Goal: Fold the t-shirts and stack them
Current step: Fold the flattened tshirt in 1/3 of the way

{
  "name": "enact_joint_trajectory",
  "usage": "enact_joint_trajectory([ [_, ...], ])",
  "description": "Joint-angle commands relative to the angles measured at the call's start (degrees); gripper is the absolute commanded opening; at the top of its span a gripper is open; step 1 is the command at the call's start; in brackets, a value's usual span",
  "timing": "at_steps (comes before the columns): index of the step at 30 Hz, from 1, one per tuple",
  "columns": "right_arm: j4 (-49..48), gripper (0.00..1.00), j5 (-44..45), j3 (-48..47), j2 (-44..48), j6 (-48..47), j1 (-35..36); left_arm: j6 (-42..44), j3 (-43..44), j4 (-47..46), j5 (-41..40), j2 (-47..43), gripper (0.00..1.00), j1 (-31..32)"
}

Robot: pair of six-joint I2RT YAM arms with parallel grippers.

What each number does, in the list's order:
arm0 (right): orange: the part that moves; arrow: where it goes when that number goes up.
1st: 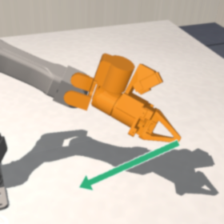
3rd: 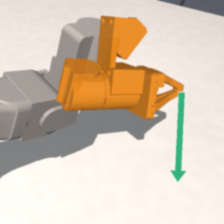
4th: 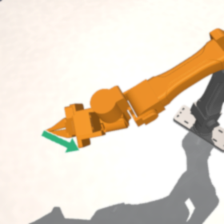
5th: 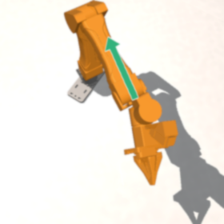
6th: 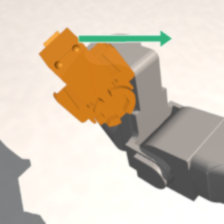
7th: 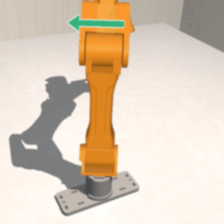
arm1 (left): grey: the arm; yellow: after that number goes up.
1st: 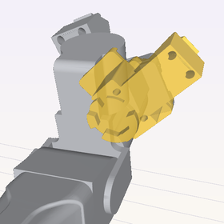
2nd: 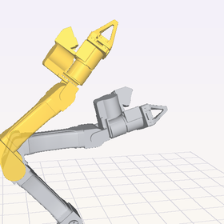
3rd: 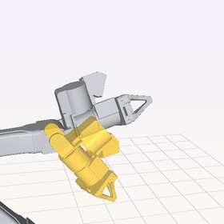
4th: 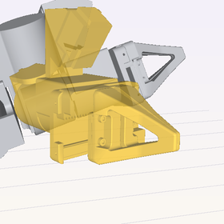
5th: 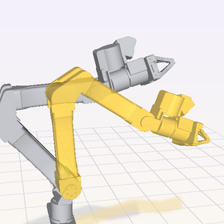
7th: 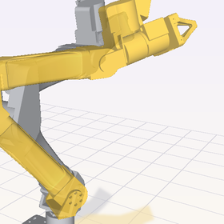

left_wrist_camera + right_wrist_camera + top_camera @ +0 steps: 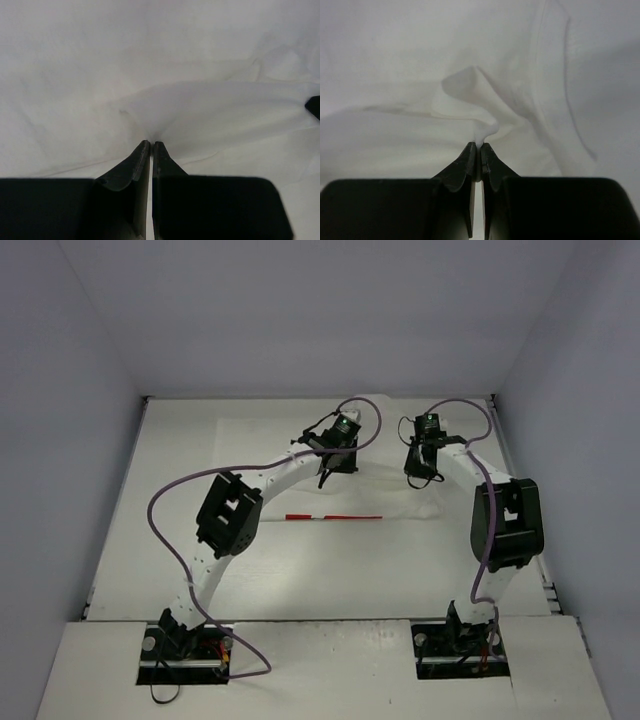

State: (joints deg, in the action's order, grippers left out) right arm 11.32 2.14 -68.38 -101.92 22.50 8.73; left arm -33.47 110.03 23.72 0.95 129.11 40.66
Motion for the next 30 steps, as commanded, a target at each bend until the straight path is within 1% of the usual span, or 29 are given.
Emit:
enact_joint_trajectory([
  [1,-2.3,0.00,2.4,4.8,8.5,0.9,-0.7,-2.1,-4.8,-3.3,-1.6,-9.8,0.00,0.5],
  [6,-2.7,0.00,3.3,9.7,13.0,1.6,-0.7,-5.5,-10.9,-5.6,-3.1,-14.0,0.00,2.2],
  [10,-2.7,0.00,3.6,12.6,15.4,1.8,-0.8,-7.0,-12.9,-5.4,-5.5,-15.0,0.00,4.8],
  [18,-4.5,0.00,4.7,16.5,13.8,2.7,-0.9,-14.0,-17.2,-5.8,-9.2,-12.9,0.00,7.7],
  [25,-6.0,0.00,5.4,17.7,12.3,2.9,-1.2,-14.4,-17.3,-6.2,-9.2,-10.7,0.00,8.2],
  [30,-6.1,0.00,5.9,19.5,12.5,3.7,-1.2,-14.8,-18.6,-6.2,-9.6,-10.8,0.00,8.4],
])
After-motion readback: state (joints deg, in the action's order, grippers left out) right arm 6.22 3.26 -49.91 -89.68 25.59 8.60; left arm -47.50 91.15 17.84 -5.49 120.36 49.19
